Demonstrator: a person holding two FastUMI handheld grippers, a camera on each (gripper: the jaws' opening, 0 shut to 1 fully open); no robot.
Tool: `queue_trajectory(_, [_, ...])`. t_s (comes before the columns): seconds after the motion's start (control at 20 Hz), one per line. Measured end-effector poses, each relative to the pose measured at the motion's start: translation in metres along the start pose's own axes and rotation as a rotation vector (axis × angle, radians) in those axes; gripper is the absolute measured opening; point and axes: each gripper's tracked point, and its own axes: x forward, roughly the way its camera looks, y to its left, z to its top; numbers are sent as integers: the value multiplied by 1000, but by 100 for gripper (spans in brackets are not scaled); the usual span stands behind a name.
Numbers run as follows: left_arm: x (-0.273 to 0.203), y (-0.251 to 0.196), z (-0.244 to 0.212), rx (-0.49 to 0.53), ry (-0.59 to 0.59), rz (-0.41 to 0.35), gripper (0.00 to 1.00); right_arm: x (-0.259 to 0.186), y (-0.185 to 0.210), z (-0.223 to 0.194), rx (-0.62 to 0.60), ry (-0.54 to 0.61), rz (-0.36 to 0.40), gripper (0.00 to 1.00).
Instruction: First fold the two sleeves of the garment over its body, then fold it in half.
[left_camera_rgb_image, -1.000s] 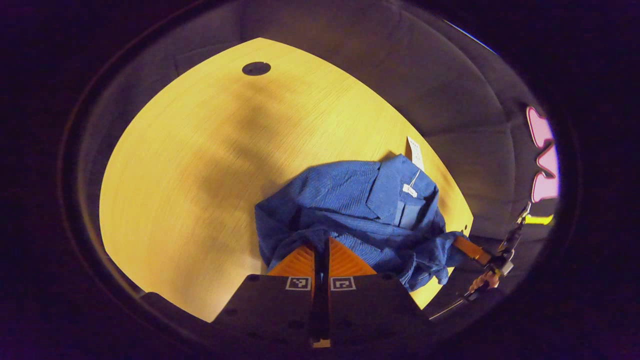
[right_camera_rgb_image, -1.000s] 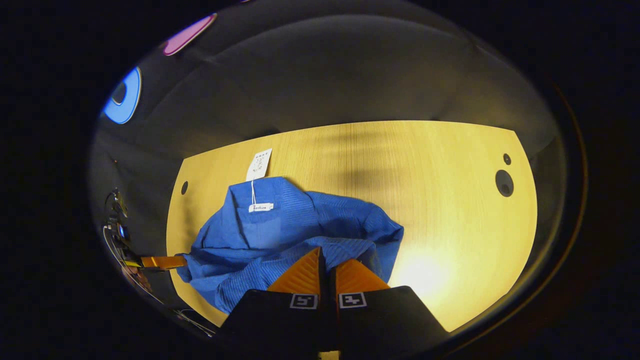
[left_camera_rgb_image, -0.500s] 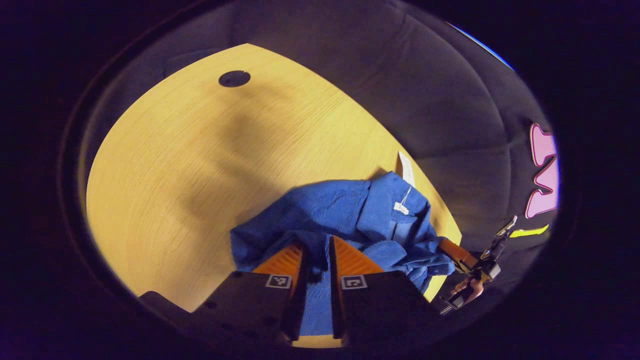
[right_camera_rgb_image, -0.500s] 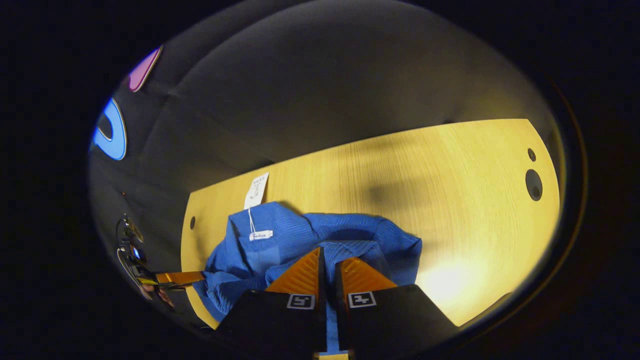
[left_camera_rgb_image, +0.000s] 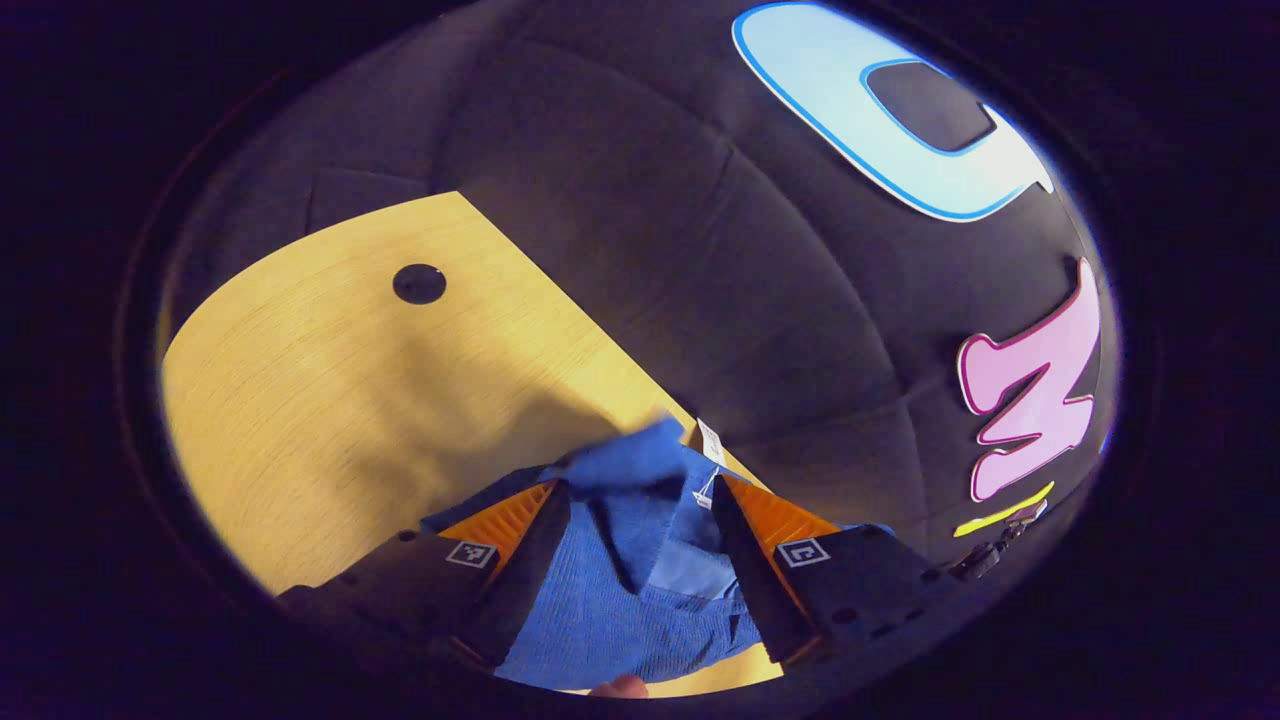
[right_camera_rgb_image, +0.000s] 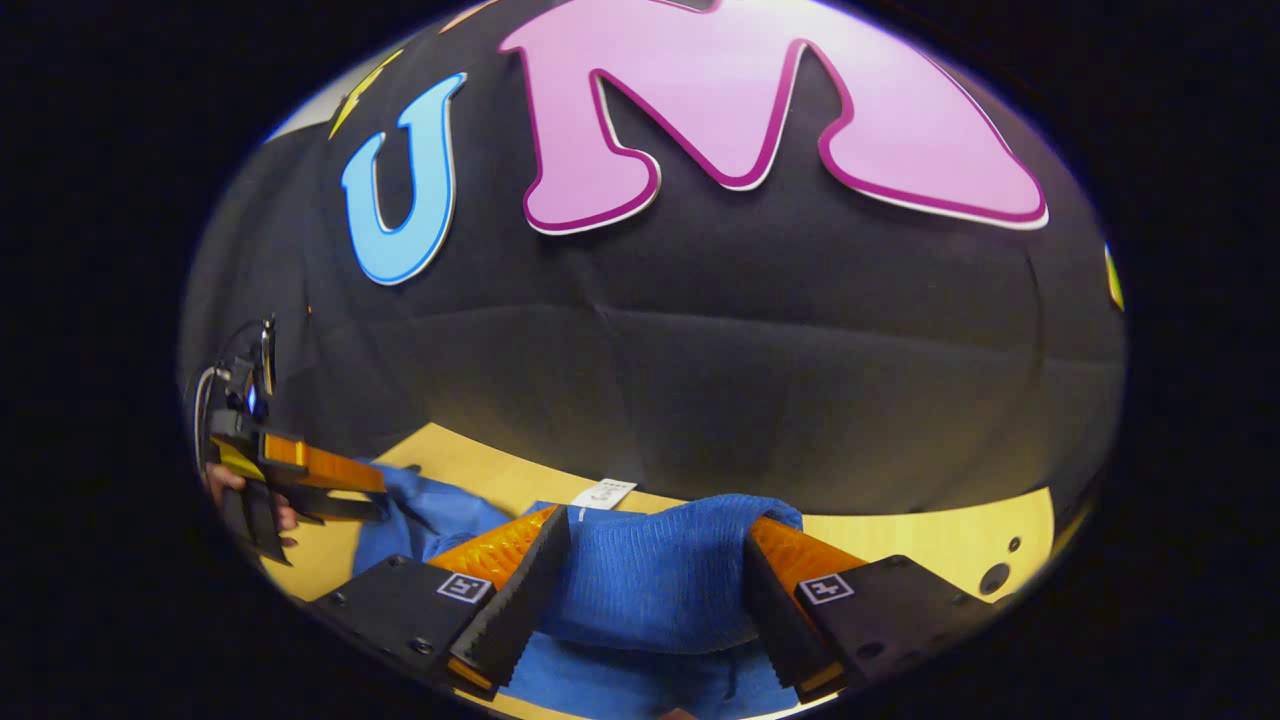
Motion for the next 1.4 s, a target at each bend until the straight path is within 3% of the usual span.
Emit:
queue_trajectory(0.1, [-6, -2, 6, -53, -23, -19, 84, -7, -6, 1, 186, 36, -20, 94])
queue_trajectory(0.15, [-9, 1, 9, -83, -39, -25, 84, -11, -16, 6, 219, 17, -49, 86])
queue_trajectory(0.2, [-14, 1, 9, -82, -34, -26, 83, -17, -18, 15, 284, 23, -41, 84])
queue_trajectory(0.25, [-17, 1, 6, -66, -24, -14, 83, -26, -20, 25, 332, 16, -32, 95])
queue_trajectory(0.3, [-21, -2, 2, -33, 1, -12, 83, -32, -31, 36, 327, -10, -52, 96])
queue_trajectory(0.45, [-32, -20, -3, 126, 14, 2, 84, -46, -54, 71, 192, -150, -142, 96])
queue_trajectory(0.65, [-63, -61, -6, 282, -62, -23, 85, -89, -40, 76, -22, -158, -169, 97])
queue_trajectory(0.8, [-87, -83, -16, 428, -153, 1, 85, -126, -3, 91, -211, -217, -157, 97])
queue_trajectory(0.95, [-128, -111, -37, 588, -271, 33, 84, -180, 46, 100, -306, -300, -127, 97])
queue_trajectory(1.2, [-217, -155, -91, 597, -402, -23, 85, -269, 118, 84, -354, -396, -114, 98])
queue_trajectory(1.4, [-290, -152, -122, 636, -514, -1, 84, -348, 155, 63, -366, -485, -154, 98])
